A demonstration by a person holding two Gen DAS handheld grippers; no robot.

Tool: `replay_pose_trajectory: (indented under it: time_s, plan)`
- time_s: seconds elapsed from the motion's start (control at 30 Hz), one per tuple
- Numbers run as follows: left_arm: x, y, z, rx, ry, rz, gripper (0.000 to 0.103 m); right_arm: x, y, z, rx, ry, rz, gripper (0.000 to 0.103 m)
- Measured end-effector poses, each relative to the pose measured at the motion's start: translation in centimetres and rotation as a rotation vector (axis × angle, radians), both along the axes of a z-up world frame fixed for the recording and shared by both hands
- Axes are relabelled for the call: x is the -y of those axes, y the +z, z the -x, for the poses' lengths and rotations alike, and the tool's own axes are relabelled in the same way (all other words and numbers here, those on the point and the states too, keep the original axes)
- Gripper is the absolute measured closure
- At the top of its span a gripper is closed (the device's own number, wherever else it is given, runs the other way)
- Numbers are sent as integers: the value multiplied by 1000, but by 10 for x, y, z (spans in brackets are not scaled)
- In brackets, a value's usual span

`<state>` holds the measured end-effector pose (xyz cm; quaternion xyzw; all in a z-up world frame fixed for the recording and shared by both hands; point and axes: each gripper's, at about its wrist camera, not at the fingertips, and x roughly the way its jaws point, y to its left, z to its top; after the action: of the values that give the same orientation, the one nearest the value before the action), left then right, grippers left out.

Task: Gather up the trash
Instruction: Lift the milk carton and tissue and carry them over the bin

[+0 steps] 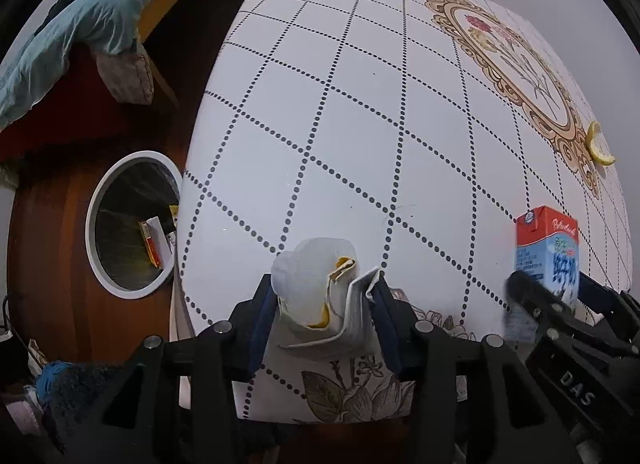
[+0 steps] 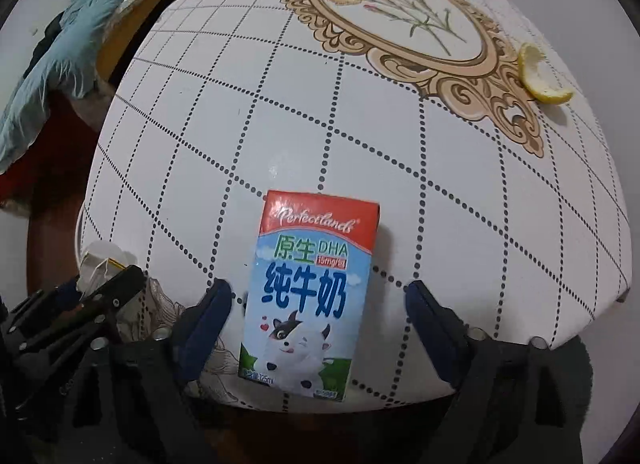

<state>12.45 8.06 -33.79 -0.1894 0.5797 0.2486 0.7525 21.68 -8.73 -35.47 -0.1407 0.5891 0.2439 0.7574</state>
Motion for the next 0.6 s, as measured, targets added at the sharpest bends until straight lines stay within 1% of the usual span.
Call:
replay_pose_trajectory:
  time_s: [0.03,0.07,0.13,0.2,0.27,0.33,0.37,0.43,0.5,0.53,0.6]
  plan:
    - [0,1,0,3,2,-4,61,0,-1,2,28,6,-1,39]
    - [1,3,2,7,6,-7,61,1,0,5,39,13,-11,48]
    - [-2,10,7,23,15,-9,61,4,1,9,40,21,-20,48]
    - [-6,23,12,48,29,-13,61,10,3,10,21,11,-50,48]
    - [-12,40,17,79,44,-16,61,11,10,13,25,8,-77,49]
    - [-21,65,25,121,59,-31,61,12,25,20,30,16,-118,49]
    - [-27,83,33,151,67,-47,61,3,33,22,36,25,-136,49]
    - [-39,106,44,183,81,-69,61,-4,52,31,48,53,-185,49]
    - [-57,133,63,215,105,-101,61,-19,71,45,48,93,-248,49]
    - [-66,142,72,224,117,-118,61,-37,82,46,42,110,-276,49]
    - [-88,160,91,236,153,-153,61,-58,97,52,31,152,-326,49]
